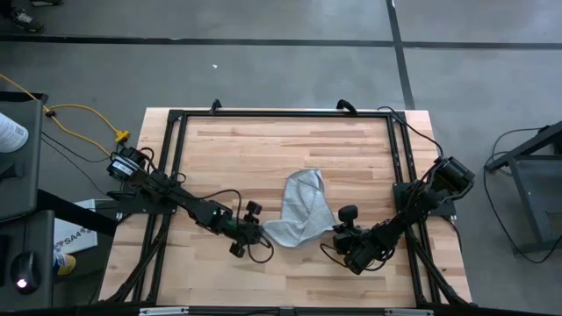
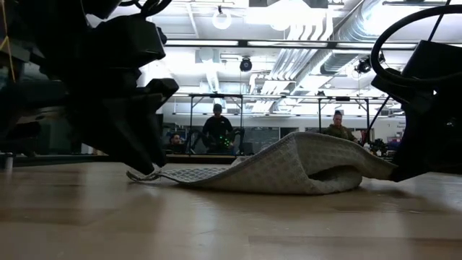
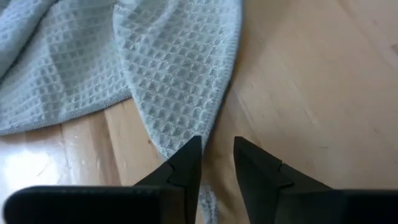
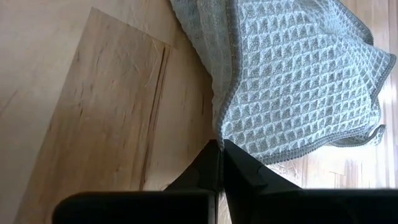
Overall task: Fold microfiber towels
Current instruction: Fold the gray towel on the table
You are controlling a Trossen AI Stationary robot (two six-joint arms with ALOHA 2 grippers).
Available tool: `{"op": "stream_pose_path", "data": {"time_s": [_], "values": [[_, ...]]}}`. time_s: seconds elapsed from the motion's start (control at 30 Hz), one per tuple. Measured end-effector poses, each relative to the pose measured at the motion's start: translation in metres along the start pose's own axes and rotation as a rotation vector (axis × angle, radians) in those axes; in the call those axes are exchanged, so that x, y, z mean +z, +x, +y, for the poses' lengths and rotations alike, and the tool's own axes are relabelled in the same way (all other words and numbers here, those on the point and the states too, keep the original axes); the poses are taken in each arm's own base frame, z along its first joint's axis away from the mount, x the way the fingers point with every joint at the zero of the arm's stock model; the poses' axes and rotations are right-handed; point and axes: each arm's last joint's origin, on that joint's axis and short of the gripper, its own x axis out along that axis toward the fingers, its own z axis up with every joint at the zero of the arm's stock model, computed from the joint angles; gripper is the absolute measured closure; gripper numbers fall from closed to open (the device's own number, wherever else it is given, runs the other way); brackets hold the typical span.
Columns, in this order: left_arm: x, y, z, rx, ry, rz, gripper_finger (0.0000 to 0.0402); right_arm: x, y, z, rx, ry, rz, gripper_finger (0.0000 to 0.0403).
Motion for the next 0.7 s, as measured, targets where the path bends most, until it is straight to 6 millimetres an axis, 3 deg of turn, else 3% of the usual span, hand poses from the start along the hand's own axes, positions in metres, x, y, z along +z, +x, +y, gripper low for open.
{"op": "stream_pose_path", "data": {"time_s": [0.7], "values": [[-0.007,0.018,-0.004,0.106,0.060,0.033,0.0291,0.000,0.000,0.000,0.001,0.008,-0.001,0.0399]]}}
